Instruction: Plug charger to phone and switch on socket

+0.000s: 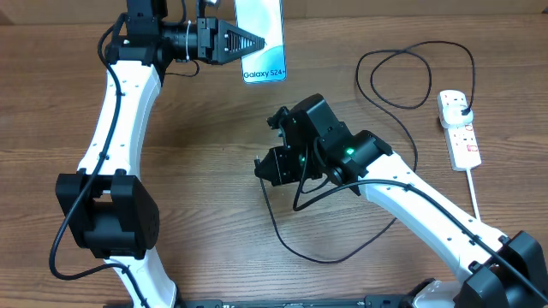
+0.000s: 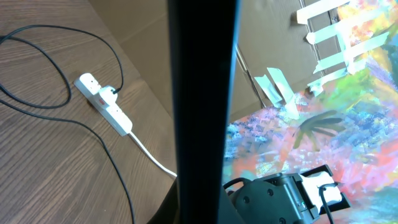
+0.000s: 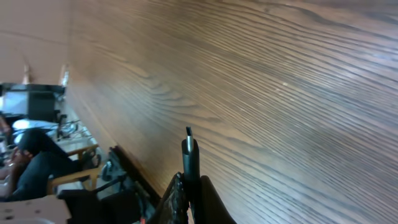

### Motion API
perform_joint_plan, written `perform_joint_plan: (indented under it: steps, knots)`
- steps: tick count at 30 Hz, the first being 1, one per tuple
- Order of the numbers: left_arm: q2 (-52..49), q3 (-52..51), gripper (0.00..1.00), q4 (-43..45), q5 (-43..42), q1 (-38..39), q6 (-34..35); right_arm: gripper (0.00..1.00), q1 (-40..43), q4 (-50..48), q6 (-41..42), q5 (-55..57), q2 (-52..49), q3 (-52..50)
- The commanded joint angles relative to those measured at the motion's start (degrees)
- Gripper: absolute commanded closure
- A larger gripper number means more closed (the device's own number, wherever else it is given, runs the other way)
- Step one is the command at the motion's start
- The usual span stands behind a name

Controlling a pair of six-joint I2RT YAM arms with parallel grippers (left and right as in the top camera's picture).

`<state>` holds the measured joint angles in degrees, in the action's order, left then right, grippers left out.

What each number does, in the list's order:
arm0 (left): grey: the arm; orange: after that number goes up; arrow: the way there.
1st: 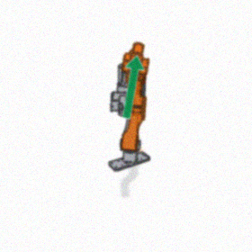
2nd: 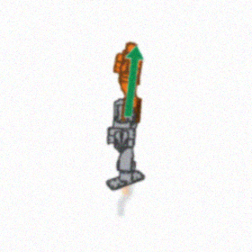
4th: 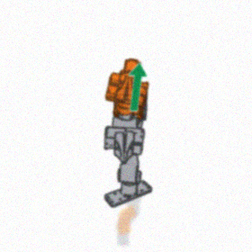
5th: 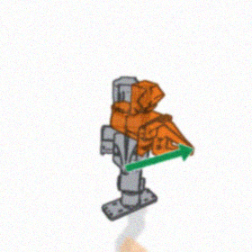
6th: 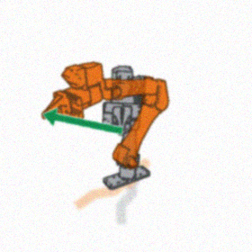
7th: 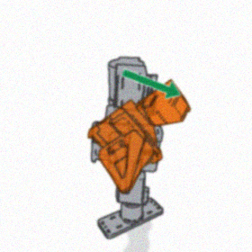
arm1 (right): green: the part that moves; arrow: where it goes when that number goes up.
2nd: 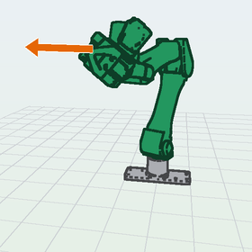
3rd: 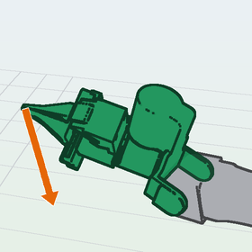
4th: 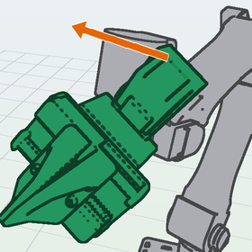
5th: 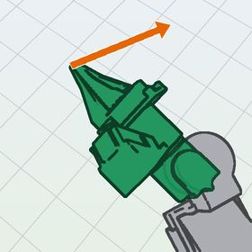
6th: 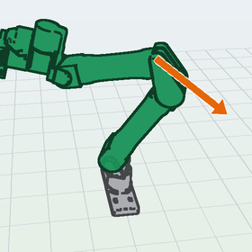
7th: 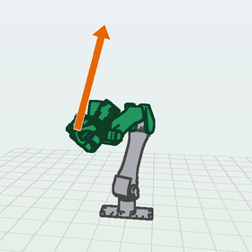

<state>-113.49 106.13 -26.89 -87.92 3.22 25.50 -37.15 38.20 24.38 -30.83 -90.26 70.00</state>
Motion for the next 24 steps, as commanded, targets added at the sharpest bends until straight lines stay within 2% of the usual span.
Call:
perform_joint_plan:
  steps: [1,15,24]
  knots:
    - [0.8,0.9,0.96,0.8,-2.7,-0.6,-1.3,0.96,0.3,-1.7,0.1,-4.8,1.0,1.4]
    - [0.8,0.9,0.96,1.7,-2.7,-0.6,-1.3,0.96,0.4,-4.1,1.2,-7.4,1.0,1.4]
    - [0.8,0.9,0.96,1.7,-2.7,-0.6,-1.2,0.96,3.8,-4.3,1.1,-14.8,1.0,1.4]
